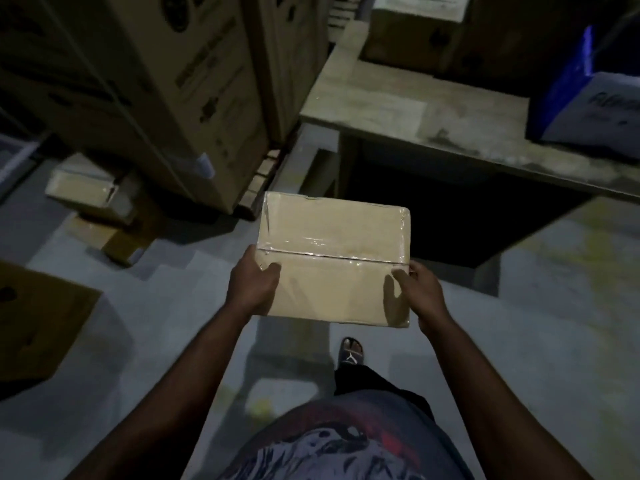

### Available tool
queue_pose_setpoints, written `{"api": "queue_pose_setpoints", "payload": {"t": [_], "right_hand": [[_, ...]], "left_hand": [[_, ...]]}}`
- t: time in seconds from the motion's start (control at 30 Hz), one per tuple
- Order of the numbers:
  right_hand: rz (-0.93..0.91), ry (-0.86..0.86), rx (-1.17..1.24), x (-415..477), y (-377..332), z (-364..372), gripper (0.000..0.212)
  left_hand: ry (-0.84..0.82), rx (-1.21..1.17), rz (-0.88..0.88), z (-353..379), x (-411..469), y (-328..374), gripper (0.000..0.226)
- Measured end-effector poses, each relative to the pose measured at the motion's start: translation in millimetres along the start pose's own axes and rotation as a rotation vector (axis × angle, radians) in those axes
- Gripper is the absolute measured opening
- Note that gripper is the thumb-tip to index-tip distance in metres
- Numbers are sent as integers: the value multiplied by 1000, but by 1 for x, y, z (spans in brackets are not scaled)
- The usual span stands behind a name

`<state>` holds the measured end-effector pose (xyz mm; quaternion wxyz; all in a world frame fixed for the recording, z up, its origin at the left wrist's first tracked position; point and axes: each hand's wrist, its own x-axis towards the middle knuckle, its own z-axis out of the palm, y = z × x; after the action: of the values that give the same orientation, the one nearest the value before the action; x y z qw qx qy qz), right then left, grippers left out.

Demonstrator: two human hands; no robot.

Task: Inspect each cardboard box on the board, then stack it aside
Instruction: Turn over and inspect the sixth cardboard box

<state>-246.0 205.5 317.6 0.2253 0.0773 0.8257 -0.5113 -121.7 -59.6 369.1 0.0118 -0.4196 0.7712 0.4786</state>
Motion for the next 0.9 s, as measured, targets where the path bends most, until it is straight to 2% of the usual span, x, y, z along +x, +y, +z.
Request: {"api": "queue_pose_setpoints", "payload": {"t": [0.27,0.67,0.9], "right_hand": [[-116,-59,25,88,-26,-66,53],[-108,151,6,218,-112,-90,53],[-35,222,-12,297,-180,-86,56]], "left_hand": [[-84,4,31,62,85,108,43],[-158,26,145,106,221,220,38],[-241,31,187,114,335,284,63]]}}
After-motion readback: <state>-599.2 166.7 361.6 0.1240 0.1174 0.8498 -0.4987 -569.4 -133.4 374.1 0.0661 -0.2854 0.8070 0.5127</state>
